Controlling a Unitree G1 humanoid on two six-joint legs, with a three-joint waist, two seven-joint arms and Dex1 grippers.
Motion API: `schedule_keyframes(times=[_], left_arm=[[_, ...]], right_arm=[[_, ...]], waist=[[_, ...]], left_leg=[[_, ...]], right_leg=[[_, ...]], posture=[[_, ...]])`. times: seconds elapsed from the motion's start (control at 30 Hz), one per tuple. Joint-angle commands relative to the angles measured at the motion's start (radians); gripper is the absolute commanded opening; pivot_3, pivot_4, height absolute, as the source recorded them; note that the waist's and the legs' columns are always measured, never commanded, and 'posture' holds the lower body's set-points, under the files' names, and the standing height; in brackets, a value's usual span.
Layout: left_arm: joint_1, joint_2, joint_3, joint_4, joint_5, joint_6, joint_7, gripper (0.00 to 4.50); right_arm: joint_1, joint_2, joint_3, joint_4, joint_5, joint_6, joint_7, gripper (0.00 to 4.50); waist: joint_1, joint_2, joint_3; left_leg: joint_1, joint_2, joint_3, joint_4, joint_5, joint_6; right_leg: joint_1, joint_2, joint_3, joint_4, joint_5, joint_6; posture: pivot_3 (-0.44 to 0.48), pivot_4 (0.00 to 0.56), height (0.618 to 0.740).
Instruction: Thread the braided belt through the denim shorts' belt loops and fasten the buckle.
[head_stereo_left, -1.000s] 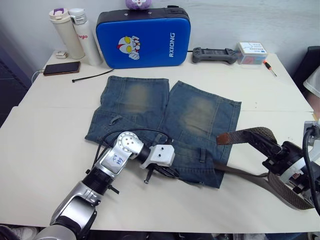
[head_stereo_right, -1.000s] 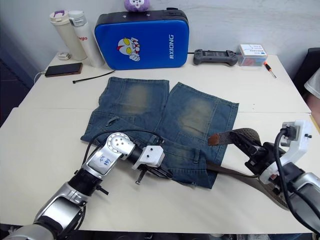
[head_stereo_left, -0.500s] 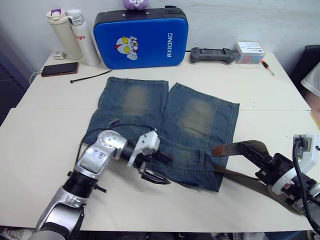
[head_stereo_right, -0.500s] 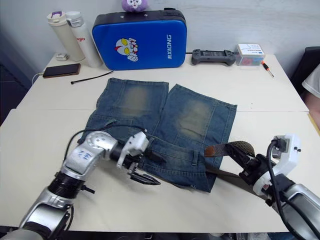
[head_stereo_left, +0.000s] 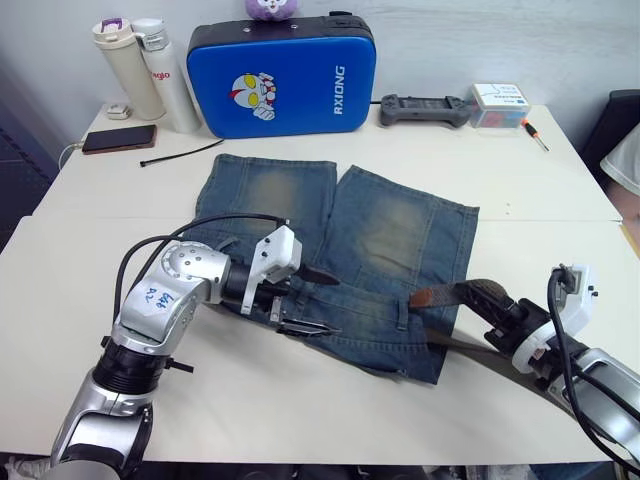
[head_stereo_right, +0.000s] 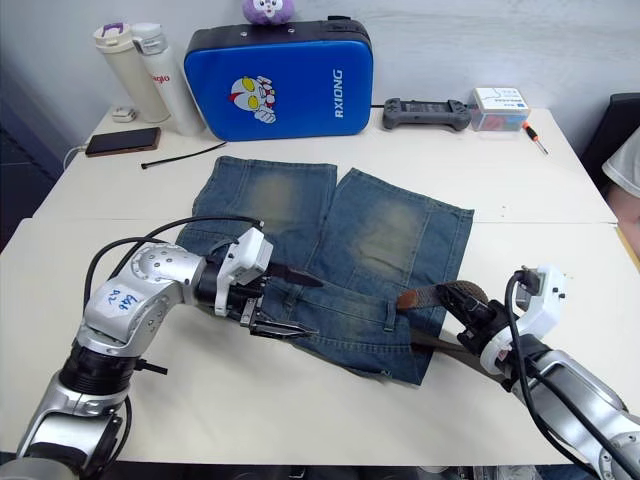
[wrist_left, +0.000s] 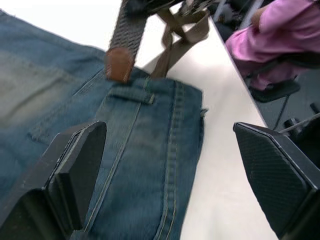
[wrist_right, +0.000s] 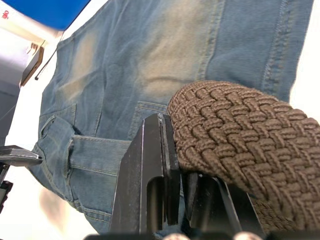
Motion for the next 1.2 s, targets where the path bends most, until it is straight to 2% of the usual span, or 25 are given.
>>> schedule_keyframes(times=[0.03, 0.37, 0.73, 0.83, 1.07, 1.2], left_arm=[[0.0, 0.009, -0.001, -0.045, -0.019, 0.006, 0.02, 4.46], [-0.027, 0.014, -0.017, -0.031, -0.018, 0.014, 0.04, 4.46], [-0.029, 0.024, -0.031, -0.03, -0.023, 0.01, 0.031, 4.46], [-0.035, 0.022, -0.039, -0.026, -0.018, 0.005, 0.026, 4.46], [-0.055, 0.024, -0.041, -0.029, -0.026, 0.016, 0.028, 4.46], [-0.059, 0.027, -0.044, -0.029, -0.026, 0.016, 0.026, 4.46]], right_arm=[[0.005, -0.012, -0.025, -0.01, 0.022, 0.006, 0.004, 0.0], [0.035, 0.049, 0.072, -0.046, -0.027, 0.01, -0.015, 0.0], [0.096, 0.034, 0.028, -0.066, -0.032, 0.005, -0.006, 0.0], [0.07, 0.08, 0.093, -0.074, -0.07, -0.009, -0.017, 0.0], [-0.011, 0.271, 0.292, -0.046, -0.242, -0.029, -0.025, 0.0], [-0.042, 0.291, 0.355, -0.007, -0.336, 0.01, -0.018, 0.0]], waist=[[0.001, 0.0, 0.0], [0.001, 0.0, 0.0], [0.001, 0.0, 0.0], [0.001, 0.0, 0.0], [-0.003, 0.0, 0.0], [-0.003, 0.001, 0.0]], left_leg=[[0.0, 0.0, 0.0, 0.0, 0.0, 0.0], [0.0, 0.0, 0.0, 0.0, 0.0, 0.0], [0.0, 0.0, 0.0, 0.0, 0.0, 0.0], [0.0, 0.0, 0.0, -0.001, 0.0, 0.0], [0.0, 0.0, 0.001, -0.002, 0.0, -0.001], [0.0, 0.0, 0.001, -0.002, 0.001, -0.001]], right_leg=[[0.0, 0.0, 0.0, 0.0, 0.0, 0.0], [0.0, 0.0, 0.0, 0.0, 0.0, 0.0], [0.0, 0.0, 0.0, 0.0, 0.0, 0.0], [0.0, 0.0, 0.0, 0.0, 0.0, 0.0], [-0.003, 0.0, 0.002, 0.001, 0.0, 0.0], [-0.004, 0.0, 0.002, 0.002, 0.0, 0.0]], posture=[[0.0, 0.15, 0.74], [0.0, 0.15, 0.74], [0.0, 0.15, 0.74], [0.0, 0.15, 0.74], [0.0, 0.15, 0.74], [0.0, 0.15, 0.74]])
